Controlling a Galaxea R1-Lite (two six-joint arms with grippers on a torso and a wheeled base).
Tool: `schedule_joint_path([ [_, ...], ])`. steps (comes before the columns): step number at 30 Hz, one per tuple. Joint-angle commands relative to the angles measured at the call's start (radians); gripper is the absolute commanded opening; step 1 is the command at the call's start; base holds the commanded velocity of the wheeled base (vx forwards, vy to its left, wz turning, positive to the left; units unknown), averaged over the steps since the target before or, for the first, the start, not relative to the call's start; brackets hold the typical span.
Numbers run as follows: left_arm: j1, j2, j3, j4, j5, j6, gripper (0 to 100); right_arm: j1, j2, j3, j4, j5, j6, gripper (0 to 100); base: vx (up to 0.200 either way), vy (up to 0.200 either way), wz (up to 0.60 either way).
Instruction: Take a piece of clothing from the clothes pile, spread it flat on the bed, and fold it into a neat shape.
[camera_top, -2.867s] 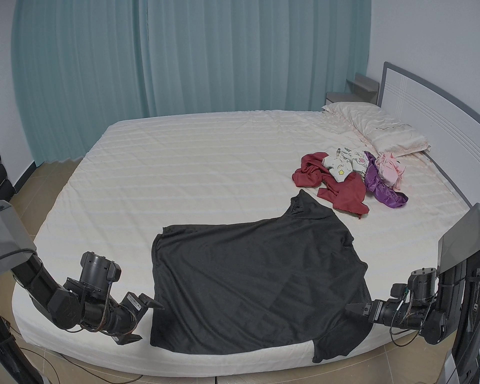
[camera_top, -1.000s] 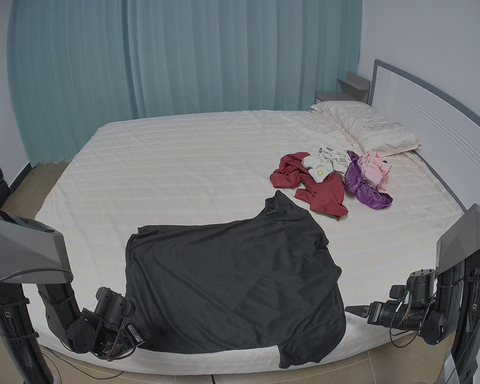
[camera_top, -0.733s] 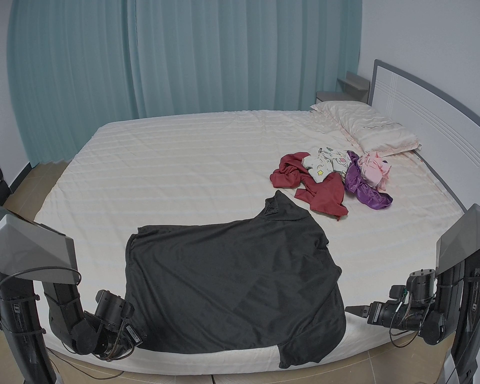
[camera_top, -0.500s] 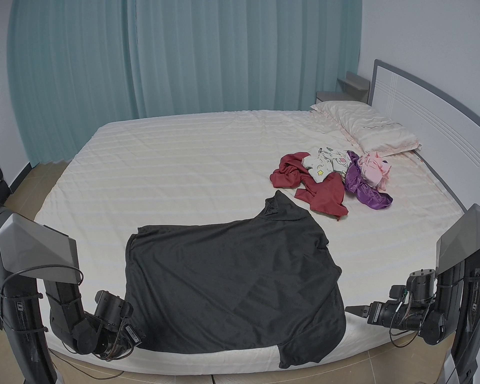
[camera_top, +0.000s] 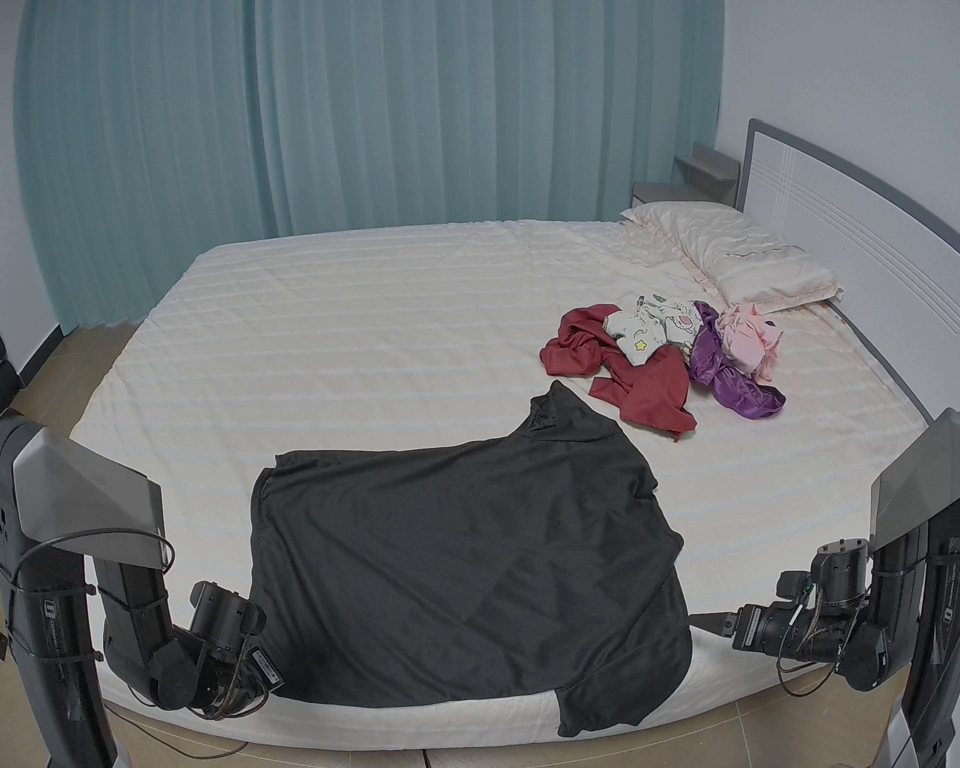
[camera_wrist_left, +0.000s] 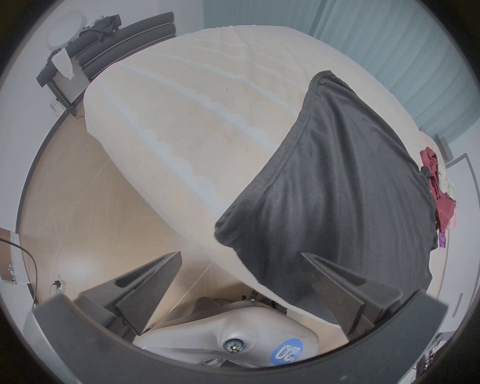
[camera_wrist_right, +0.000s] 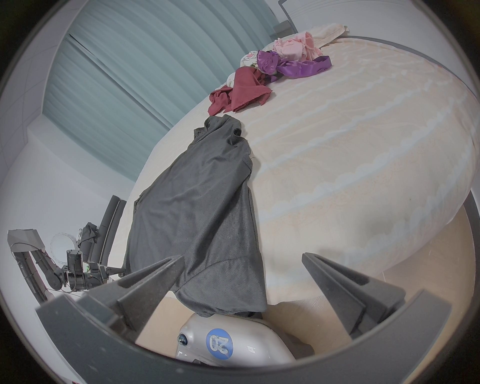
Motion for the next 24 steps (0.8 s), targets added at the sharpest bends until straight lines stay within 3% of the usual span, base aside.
schedule_joint_path([
  [1,0.004,0.004,0.001,-0.001,0.001,-0.002,0,0.002,0.001,0.0,-0.009,-0.001,0.001,100,0.0,0.0,0.0],
  [16,0.007,-0.093,0.093,-0.096,-0.008,-0.004,0,0.0,0.009,-0.014,-0.01,-0.004,-0.002,100,0.0,0.0,0.0],
  [24,0.01,-0.107,0.101,-0.096,-0.053,-0.002,0,-0.001,0.029,-0.065,-0.009,-0.007,-0.019,100,0.0,0.0,0.0],
])
